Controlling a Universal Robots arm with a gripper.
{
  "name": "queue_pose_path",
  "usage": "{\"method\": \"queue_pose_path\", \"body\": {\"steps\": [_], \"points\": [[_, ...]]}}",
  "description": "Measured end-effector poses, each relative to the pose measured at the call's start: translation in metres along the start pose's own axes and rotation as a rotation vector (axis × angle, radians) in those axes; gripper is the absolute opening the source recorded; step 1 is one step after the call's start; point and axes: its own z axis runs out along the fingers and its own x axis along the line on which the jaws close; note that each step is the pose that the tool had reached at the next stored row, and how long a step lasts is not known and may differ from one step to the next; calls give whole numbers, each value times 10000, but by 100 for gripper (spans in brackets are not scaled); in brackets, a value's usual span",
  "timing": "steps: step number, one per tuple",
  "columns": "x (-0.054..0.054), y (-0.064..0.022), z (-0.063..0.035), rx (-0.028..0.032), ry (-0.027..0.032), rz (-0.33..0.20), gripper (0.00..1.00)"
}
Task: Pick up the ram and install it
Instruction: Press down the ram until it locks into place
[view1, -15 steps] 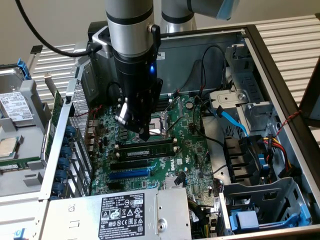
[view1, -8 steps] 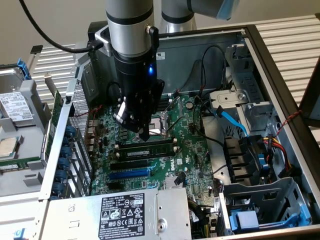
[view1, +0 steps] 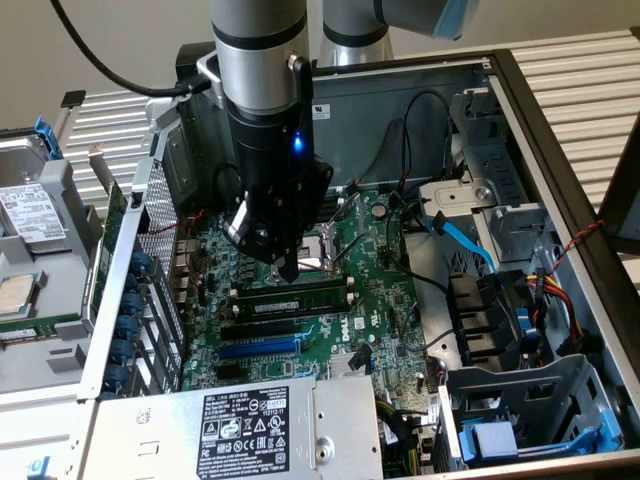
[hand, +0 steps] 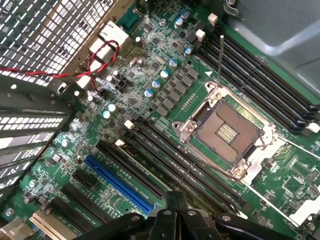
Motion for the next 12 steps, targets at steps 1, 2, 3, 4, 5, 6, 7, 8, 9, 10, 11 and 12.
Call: {"method": "queue_pose_path", "body": {"steps": [1, 2, 3, 4, 5, 6, 7, 8, 9, 10, 11, 12], "points": [[-2, 0, 2, -2, -1, 88, 11], [-4, -1, 3, -3, -2, 161, 11], [-7, -2, 3, -4, 0, 228, 11], [-10, -3, 2, -4, 2, 287, 11], [-15, -4, 2, -5, 3, 346, 11], [-20, -5, 2, -5, 4, 399, 11], [-24, -7, 3, -6, 4, 455, 11], [-24, -7, 3, -7, 5, 533, 11], [-24, -7, 3, -8, 8, 637, 11], [-25, -7, 4, -10, 8, 782, 11], [-26, -7, 5, -13, 10, 959, 11], [-25, -7, 6, -15, 12, 1120, 11]]}}
